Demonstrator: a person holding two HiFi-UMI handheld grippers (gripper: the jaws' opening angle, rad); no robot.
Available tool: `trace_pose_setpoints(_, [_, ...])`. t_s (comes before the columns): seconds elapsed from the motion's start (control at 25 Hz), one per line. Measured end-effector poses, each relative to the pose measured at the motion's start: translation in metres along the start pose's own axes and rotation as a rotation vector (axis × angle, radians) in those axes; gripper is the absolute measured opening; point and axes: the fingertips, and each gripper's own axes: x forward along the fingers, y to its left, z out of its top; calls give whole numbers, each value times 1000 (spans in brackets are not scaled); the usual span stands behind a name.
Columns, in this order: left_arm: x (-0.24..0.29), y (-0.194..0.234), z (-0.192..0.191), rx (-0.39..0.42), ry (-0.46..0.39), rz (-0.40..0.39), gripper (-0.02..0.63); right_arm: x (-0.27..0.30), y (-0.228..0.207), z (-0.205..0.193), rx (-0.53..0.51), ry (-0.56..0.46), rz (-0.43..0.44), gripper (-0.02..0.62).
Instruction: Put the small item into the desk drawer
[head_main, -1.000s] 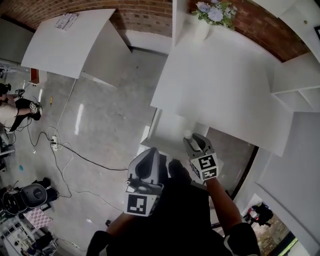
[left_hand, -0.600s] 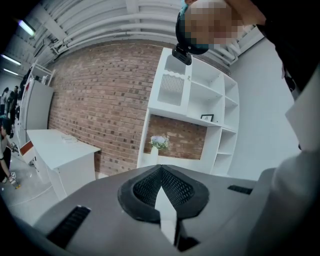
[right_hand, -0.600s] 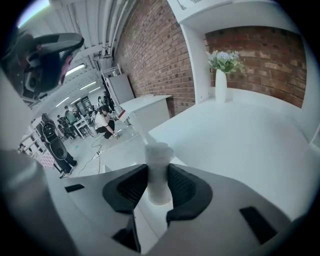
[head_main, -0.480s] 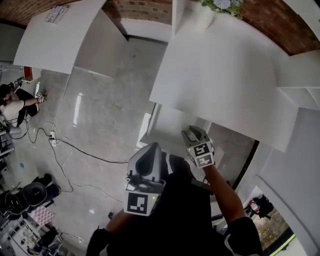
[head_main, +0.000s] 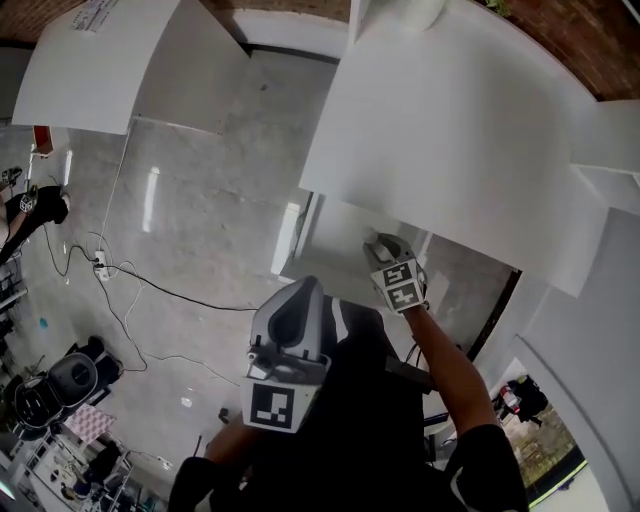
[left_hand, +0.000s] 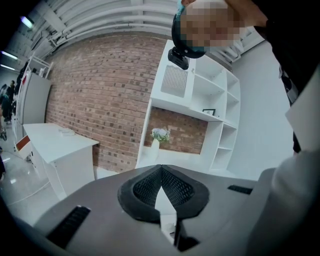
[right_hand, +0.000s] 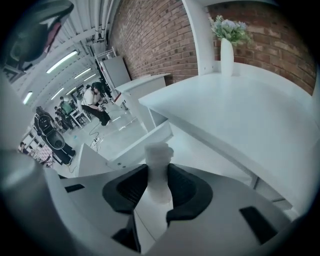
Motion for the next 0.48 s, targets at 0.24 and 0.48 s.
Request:
trace_pose_setpoints(0.24, [8,19,-1,-10,24,-5,24,32,-7,-14,43,68,-8,141])
trace_pose_setpoints(0.48, [17,28,-10,-26,40,-3,24,54,-15,-34,78,118,-16,141])
